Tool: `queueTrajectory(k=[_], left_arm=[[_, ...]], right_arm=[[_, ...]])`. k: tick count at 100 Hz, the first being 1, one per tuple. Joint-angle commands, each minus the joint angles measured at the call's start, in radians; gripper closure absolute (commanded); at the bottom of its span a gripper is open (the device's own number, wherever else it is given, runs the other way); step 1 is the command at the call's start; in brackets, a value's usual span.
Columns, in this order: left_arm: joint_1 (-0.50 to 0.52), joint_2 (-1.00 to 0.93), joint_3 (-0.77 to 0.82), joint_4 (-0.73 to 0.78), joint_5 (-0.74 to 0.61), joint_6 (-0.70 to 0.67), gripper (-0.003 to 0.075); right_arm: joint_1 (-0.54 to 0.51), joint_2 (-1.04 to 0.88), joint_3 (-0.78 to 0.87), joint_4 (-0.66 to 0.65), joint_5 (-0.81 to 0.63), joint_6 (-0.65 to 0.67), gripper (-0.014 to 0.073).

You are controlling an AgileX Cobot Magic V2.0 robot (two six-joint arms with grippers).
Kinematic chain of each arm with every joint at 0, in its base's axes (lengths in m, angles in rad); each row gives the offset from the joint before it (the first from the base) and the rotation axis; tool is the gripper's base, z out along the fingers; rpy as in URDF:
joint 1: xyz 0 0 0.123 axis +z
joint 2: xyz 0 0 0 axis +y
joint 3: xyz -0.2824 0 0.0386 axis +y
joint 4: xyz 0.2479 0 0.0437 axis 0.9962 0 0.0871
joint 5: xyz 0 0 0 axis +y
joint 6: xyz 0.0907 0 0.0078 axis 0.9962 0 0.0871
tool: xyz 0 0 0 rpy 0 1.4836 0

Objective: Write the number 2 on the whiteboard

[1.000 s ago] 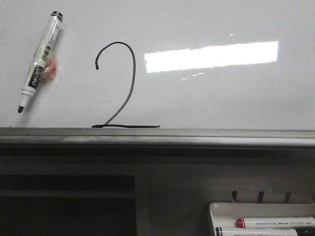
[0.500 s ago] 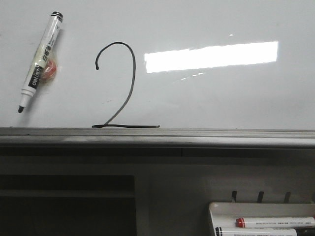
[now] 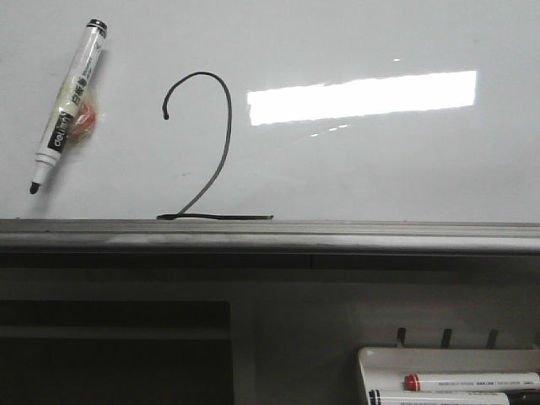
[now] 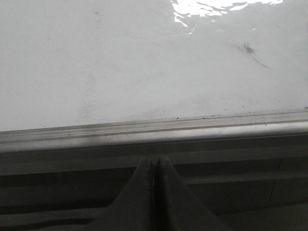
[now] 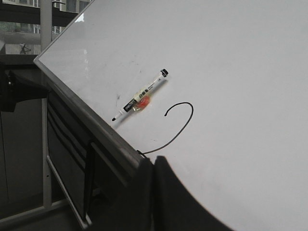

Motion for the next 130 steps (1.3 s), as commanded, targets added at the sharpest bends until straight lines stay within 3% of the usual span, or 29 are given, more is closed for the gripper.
queueTrajectory(k=[1, 62, 66, 70, 78, 84, 88, 93, 105, 130], left_arm=[[0.004, -0.026, 0.011, 0.002, -0.060, -0.010, 0.0741], [0.004, -0.026, 0.011, 0.002, -0.060, -0.010, 0.0741], [0.004, -0.026, 0.011, 0.002, -0.060, -0.010, 0.0741], [0.004, -0.026, 0.011, 0.002, -0.060, -0.010, 0.0741], [0.004, -0.026, 0.011, 0.002, -0.060, -0.010, 0.0741], [0.004, -0.026, 0.011, 0.002, -0.060, -0.010, 0.0741], [0.004, -0.026, 0.011, 0.002, -0.060, -0.010, 0.0741], [0.004, -0.026, 0.011, 0.002, -0.060, -0.010, 0.0741], [0.004, -0.026, 0.011, 0.002, -0.060, -0.010, 0.0741], [0.004, -0.026, 0.011, 0.002, -0.060, -0.010, 0.0741]], right_arm=[[-0.001, 0.006, -0.027, 0.009, -0.050, -0.005, 0.0645], [-0.001, 0.006, -0.027, -0.003, -0.041, 0.001, 0.0645], [-0.001, 0.006, -0.027, -0.050, -0.049, 0.069, 0.0645], [-0.001, 0.006, -0.027, -0.181, -0.061, 0.185, 0.0645], [-0.001, 0.006, -0.027, -0.541, -0.077, 0.599, 0.0645], [-0.001, 0.006, -0.027, -0.782, -0.089, 0.814, 0.0645], [-0.006, 0.006, -0.027, -0.874, -0.106, 0.918, 0.0645], [-0.018, 0.006, -0.027, -0.932, -0.112, 0.953, 0.0645], [-0.111, 0.006, -0.027, -0.934, -0.114, 0.953, 0.0645], [-0.524, 0.006, -0.018, -0.934, -0.094, 0.953, 0.0645]])
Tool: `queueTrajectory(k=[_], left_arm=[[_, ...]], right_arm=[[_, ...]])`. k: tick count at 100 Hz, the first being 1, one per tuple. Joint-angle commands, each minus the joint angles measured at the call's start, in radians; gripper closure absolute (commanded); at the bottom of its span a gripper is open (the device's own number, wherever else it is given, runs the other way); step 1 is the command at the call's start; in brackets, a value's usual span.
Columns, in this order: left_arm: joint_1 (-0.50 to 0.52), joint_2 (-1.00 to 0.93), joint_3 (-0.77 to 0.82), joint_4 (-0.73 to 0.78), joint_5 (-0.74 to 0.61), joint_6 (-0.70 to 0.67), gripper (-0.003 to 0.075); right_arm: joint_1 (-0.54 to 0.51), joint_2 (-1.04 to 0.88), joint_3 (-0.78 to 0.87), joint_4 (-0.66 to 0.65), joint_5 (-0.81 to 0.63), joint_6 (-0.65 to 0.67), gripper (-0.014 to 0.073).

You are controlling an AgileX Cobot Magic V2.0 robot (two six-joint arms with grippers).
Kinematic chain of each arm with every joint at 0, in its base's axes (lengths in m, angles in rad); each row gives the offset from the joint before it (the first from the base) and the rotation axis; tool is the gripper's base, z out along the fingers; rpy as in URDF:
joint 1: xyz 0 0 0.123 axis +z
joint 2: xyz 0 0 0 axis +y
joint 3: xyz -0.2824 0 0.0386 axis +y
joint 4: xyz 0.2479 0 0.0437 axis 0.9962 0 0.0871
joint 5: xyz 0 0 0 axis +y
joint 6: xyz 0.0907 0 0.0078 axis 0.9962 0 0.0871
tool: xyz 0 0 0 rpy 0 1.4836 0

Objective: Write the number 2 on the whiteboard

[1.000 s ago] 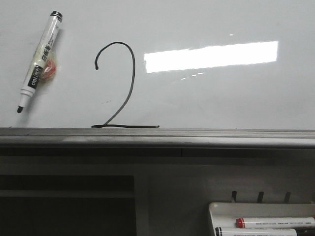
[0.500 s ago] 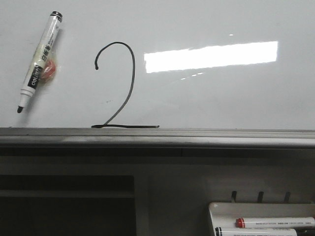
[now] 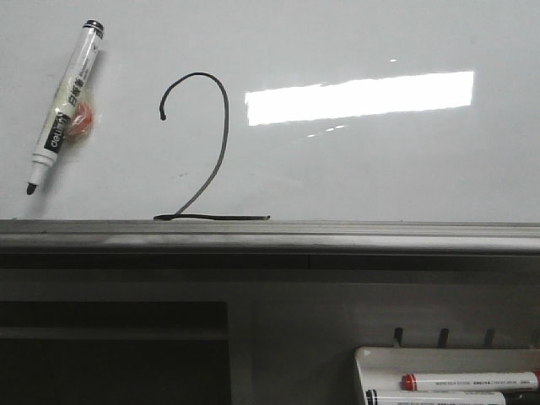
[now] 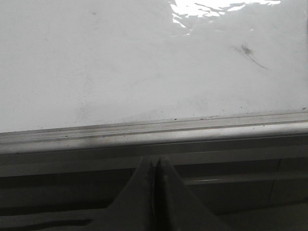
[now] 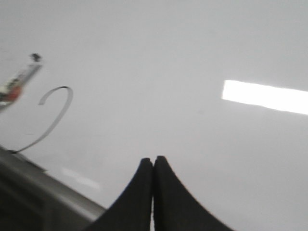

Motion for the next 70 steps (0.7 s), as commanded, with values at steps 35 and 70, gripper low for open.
queueTrajectory(k=[35, 70], left_arm=[[0.004, -0.026, 0.011, 0.002, -0.060, -0.010, 0.0741], [0.004, -0.026, 0.011, 0.002, -0.067, -0.010, 0.0741]], right_arm=[[-0.435, -0.123, 0.176, 0.007, -0.071, 0.005, 0.0645], [-0.442, -0.195, 0.229, 0.093, 0.237, 0.002, 0.0645]])
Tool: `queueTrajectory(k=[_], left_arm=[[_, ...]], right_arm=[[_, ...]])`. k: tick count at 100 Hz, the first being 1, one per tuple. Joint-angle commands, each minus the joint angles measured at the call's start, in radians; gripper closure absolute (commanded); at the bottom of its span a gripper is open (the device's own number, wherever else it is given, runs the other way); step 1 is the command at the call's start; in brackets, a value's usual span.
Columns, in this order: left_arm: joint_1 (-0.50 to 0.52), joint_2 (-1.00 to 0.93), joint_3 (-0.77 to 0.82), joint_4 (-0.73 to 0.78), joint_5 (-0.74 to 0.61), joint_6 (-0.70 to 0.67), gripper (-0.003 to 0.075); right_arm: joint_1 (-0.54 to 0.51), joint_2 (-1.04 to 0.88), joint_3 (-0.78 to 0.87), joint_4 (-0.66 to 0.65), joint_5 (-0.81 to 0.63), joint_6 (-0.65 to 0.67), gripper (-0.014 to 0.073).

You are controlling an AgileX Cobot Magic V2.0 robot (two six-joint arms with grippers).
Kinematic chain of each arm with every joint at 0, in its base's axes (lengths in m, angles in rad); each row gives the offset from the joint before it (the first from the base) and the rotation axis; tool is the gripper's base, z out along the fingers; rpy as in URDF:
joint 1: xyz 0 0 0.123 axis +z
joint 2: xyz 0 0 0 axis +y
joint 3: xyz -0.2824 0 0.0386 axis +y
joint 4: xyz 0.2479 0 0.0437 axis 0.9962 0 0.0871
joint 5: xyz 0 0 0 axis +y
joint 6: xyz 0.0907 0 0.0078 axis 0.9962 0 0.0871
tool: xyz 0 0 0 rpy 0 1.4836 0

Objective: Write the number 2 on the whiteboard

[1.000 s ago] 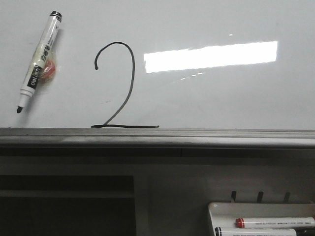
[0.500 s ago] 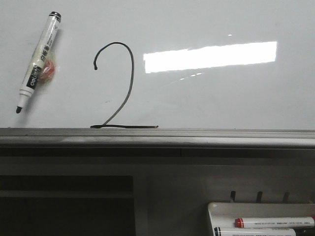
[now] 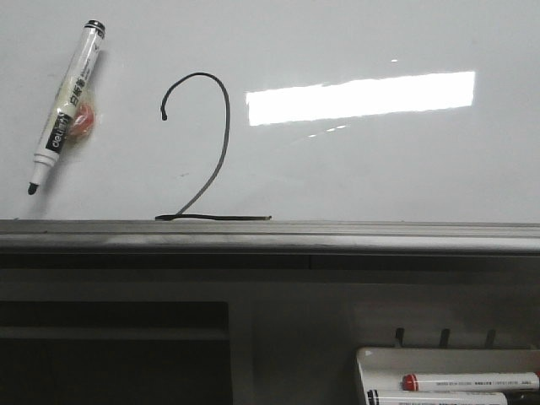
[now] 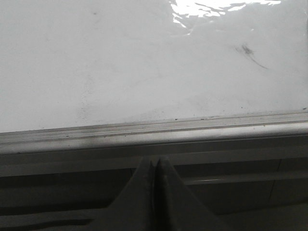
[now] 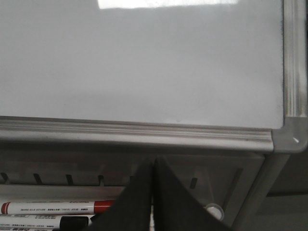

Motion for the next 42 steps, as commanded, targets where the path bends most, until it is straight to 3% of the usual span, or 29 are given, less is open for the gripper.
queueTrajectory(k=[1, 42], left_arm=[[0.004, -0.026, 0.011, 0.000, -0.067, -0.010, 0.0741], [0.004, -0.026, 0.011, 0.000, -0.067, -0.010, 0.0741]], right_arm=[[-0.008, -0.020, 0.022, 0.006, -0.005, 0.000, 0.0645], [-0.008, -0.020, 0.022, 0.006, -0.010, 0.000, 0.0645]])
